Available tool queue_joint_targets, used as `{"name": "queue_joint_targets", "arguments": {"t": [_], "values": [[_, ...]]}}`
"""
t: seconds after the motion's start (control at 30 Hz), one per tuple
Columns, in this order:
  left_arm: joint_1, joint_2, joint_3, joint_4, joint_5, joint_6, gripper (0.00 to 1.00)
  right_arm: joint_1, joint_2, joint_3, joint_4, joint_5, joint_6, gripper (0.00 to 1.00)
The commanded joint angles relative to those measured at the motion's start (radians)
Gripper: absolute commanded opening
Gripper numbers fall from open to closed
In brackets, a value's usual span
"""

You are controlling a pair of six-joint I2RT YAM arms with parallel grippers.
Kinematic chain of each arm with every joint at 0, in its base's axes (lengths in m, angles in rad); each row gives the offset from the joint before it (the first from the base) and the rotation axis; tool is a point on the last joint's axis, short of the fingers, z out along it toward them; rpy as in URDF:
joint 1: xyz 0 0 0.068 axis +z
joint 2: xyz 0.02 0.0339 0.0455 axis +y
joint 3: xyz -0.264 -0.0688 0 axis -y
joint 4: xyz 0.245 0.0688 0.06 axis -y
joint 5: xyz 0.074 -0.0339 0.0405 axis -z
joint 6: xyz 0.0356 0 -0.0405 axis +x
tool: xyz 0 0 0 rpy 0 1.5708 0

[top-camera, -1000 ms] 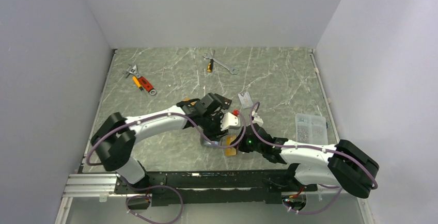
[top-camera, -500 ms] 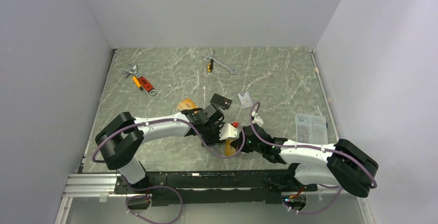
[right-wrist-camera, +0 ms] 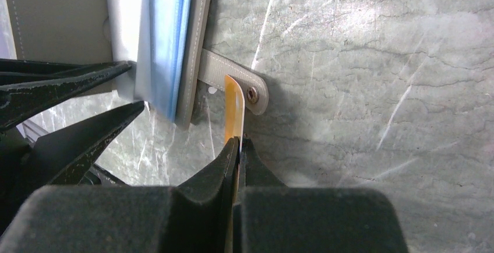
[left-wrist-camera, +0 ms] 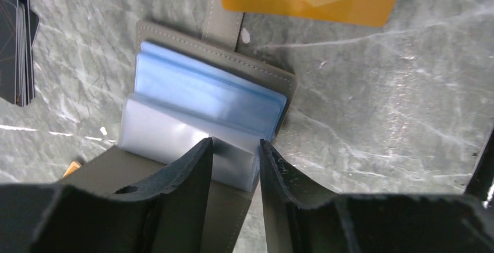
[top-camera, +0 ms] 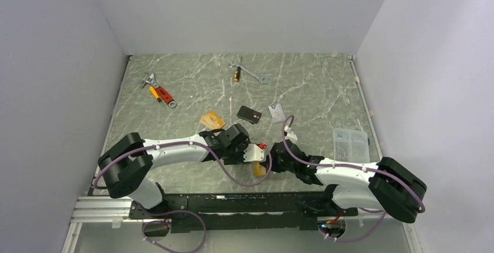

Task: Put the credit cards into the card holder
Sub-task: Open the card holder at the center of the board.

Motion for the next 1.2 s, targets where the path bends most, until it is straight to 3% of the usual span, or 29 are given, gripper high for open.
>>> {"name": "queue_joint_targets", "arguments": {"t": [0.0, 0.43, 0.8, 1.17], "values": [[0.007, -0.032, -0.014, 0.055, -0.102, -0.02, 0.4, 0.001, 0.025, -0.044, -0.192, 0.075, -0.026, 0.0], [0.134, -0.085, 0.025, 0.012, -0.088, -0.162, 0.38, 0.001, 0.033, -0.049, -0.195, 0.074, -0.021, 0.0], [0.252, 0.036, 0.125, 0.003, -0.055, -0.243, 0.36, 0.001, 0.012, -0.063, -0.206, 0.075, -0.013, 0.0], [0.272, 0.185, 0.268, -0.064, -0.017, -0.35, 0.36, 0.001, 0.0, -0.074, -0.192, 0.068, -0.014, 0.0]]}}
